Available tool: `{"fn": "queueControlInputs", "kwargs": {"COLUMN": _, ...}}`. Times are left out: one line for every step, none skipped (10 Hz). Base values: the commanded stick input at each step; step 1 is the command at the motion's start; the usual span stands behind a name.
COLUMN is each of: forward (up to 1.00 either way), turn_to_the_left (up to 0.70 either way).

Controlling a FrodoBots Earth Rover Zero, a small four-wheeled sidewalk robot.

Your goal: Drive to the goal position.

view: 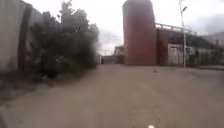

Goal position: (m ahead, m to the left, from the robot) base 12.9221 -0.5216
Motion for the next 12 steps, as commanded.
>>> {"fn": "queueControlInputs", "kwargs": {"forward": 1.00, "turn_to_the_left": 0.00}}
{"fn": "queueControlInputs", "kwargs": {"forward": 1.00, "turn_to_the_left": 0.00}}
{"fn": "queueControlInputs", "kwargs": {"forward": 1.00, "turn_to_the_left": 0.00}}
{"fn": "queueControlInputs", "kwargs": {"forward": 1.00, "turn_to_the_left": 0.00}}
{"fn": "queueControlInputs", "kwargs": {"forward": 1.00, "turn_to_the_left": 0.00}}
{"fn": "queueControlInputs", "kwargs": {"forward": 1.00, "turn_to_the_left": 0.00}}
{"fn": "queueControlInputs", "kwargs": {"forward": 1.00, "turn_to_the_left": 0.00}}
{"fn": "queueControlInputs", "kwargs": {"forward": 1.00, "turn_to_the_left": 0.00}}
{"fn": "queueControlInputs", "kwargs": {"forward": 1.00, "turn_to_the_left": 0.00}}
{"fn": "queueControlInputs", "kwargs": {"forward": 1.00, "turn_to_the_left": 0.00}}
{"fn": "queueControlInputs", "kwargs": {"forward": 1.00, "turn_to_the_left": 0.00}}
{"fn": "queueControlInputs", "kwargs": {"forward": 1.00, "turn_to_the_left": 0.00}}
